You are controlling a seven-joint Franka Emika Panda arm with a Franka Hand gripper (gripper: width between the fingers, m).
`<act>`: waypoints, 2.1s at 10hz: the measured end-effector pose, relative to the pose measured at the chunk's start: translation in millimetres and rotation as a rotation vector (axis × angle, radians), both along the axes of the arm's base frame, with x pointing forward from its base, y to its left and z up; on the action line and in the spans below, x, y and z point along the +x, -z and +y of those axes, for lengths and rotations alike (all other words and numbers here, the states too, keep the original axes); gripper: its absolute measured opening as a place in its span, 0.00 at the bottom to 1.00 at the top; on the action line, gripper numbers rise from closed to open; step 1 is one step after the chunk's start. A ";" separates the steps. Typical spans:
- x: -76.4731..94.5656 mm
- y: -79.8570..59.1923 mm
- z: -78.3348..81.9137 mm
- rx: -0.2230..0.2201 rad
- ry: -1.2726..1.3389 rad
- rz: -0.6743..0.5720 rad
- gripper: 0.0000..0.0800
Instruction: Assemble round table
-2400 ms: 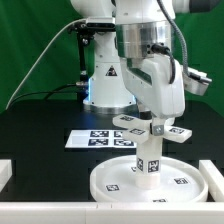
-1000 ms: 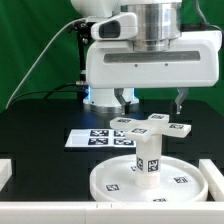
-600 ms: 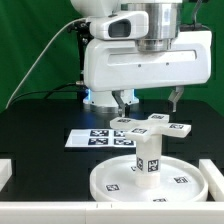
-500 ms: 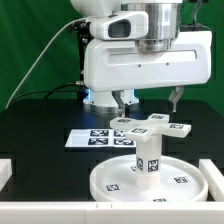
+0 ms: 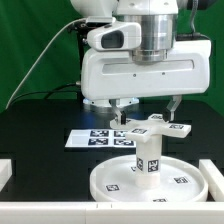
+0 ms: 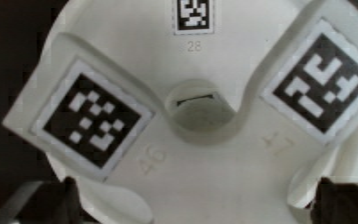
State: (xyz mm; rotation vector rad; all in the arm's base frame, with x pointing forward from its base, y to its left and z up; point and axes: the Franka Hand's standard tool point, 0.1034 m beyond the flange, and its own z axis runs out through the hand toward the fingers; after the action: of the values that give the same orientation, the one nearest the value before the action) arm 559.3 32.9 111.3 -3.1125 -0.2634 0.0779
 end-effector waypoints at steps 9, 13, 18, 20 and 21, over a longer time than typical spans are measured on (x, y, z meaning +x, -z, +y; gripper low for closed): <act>1.7 4.3 1.4 -0.015 0.242 -0.010 0.54; 3.2 5.1 3.4 -0.017 0.765 -0.019 0.54; 3.5 6.1 7.4 0.038 1.321 0.002 0.55; 4.1 5.9 7.5 0.039 1.306 0.000 0.73; 7.0 -0.4 8.4 0.046 1.249 -0.005 0.73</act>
Offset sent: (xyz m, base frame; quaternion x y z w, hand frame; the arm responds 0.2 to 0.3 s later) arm 0.0000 0.0000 0.0000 0.0000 0.0000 0.0000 1.0000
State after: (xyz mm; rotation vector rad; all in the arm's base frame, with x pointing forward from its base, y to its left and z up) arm 566.3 41.3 111.7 -2.6217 1.5707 0.0333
